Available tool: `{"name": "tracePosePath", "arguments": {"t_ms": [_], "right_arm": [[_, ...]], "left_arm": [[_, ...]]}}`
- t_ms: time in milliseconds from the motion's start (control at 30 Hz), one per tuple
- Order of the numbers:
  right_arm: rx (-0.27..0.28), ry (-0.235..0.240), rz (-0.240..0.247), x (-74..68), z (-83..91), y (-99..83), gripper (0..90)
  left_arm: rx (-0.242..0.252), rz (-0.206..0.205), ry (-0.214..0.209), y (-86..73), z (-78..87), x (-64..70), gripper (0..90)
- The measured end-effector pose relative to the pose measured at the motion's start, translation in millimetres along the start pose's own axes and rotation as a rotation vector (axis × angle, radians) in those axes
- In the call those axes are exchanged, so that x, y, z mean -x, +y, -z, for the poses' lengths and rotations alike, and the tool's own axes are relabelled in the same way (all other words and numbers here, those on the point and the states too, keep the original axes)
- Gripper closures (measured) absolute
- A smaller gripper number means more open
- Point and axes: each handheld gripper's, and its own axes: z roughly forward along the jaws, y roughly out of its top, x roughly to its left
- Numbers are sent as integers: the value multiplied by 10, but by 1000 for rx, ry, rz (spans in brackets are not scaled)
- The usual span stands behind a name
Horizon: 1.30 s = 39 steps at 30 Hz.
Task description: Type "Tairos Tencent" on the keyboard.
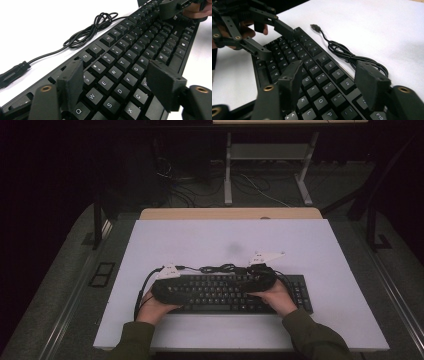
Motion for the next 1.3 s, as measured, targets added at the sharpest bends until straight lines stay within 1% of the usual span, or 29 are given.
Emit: {"name": "tracePosePath", "arguments": {"t_ms": [67, 133, 167, 200, 267, 300, 400, 433, 500, 667, 833, 1033, 1300], "right_arm": [[-14, -1, 12, -5, -3, -2, 461], [-29, -6, 14, -17, -11, -3, 507], [-29, -6, 14, -17, -11, -3, 507], [-38, -8, 18, -22, -20, -6, 553], [-50, -7, 17, -26, -25, -7, 605], [-50, -7, 17, -26, -25, -7, 605], [-62, -7, 22, -28, -27, -10, 691], [-77, -8, 30, -32, -28, -13, 751], [-93, -5, 39, -36, -35, -20, 800], [-124, 8, 49, -49, -65, -38, 881], [-147, 10, 59, -60, -93, -51, 893], [-166, 2, 57, -70, -118, -63, 893], [-179, -5, 57, -73, -150, -80, 893]], "left_arm": [[3, 0, 6, 0, 2, -3, 257], [4, 1, 8, -1, 0, -3, 239], [4, 1, 8, -3, -3, -4, 239], [3, 3, 7, -4, -6, -4, 228], [0, 3, 8, -7, -15, -1, 223], [0, 3, 7, -8, -18, 0, 223], [3, 2, 7, -8, -21, 2, 218], [3, 1, 7, -8, -21, 2, 215], [2, -1, 7, -9, -23, 2, 212], [0, -4, 7, -9, -30, 5, 208], [-2, -3, 8, -11, -32, 6, 206], [0, -2, 8, -10, -37, 11, 205], [0, -1, 9, -11, -37, 9, 203]]}}
